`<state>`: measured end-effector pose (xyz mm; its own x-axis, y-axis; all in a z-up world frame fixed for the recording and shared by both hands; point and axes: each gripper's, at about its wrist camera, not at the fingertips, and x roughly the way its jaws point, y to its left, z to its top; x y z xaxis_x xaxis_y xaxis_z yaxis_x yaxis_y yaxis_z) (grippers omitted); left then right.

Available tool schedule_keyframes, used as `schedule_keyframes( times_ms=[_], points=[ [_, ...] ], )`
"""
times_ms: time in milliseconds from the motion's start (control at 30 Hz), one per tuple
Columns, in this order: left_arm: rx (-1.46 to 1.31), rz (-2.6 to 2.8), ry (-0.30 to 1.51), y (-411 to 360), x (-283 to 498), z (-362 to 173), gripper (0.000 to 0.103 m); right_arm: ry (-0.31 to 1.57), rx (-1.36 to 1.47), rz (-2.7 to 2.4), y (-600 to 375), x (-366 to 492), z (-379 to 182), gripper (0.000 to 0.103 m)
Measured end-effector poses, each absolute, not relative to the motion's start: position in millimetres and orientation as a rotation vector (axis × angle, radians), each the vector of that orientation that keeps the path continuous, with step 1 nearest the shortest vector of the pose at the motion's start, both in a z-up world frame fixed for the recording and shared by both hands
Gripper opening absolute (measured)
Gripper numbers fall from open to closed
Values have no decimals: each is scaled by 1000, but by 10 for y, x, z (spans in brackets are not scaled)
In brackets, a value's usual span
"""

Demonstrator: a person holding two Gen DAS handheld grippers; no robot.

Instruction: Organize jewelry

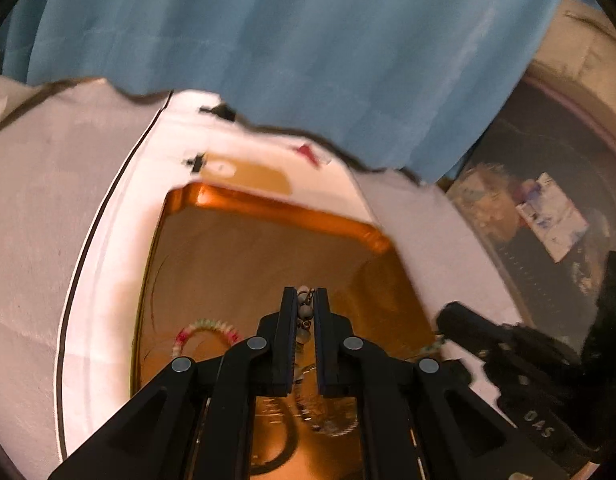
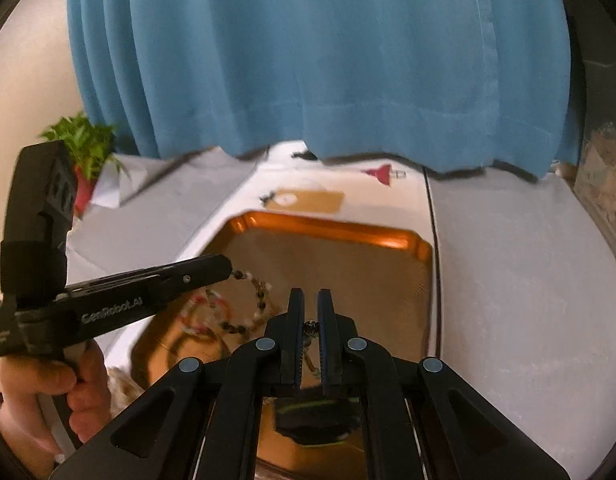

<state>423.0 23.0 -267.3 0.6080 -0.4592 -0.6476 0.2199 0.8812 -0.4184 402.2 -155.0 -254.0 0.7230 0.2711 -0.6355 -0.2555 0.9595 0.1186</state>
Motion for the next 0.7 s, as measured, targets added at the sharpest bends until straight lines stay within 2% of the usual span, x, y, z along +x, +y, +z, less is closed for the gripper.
schedule_keyframes(
  times_ms=[300,367,433,500,600,700],
  points=[
    [-189,-367,848,105,4118,-2655,6,722,31,239,-1727,4030,-2684,7],
    [-160,-355,863,81,4080,-2625,13,707,74,255,-1788,4013,-2670,9],
    [-151,-349,857,78,4045,-2586,41,698,113,277,-1844,3997,-2652,16],
    [-141,-337,838,86,3974,-2514,54,691,114,255,-1870,3961,-2619,25],
    [-120,-315,806,131,3764,-2340,59,677,135,236,-1937,3876,-2549,43],
    [-113,-309,782,173,3487,-2173,63,666,147,223,-1967,3658,-2468,49]
  ],
)
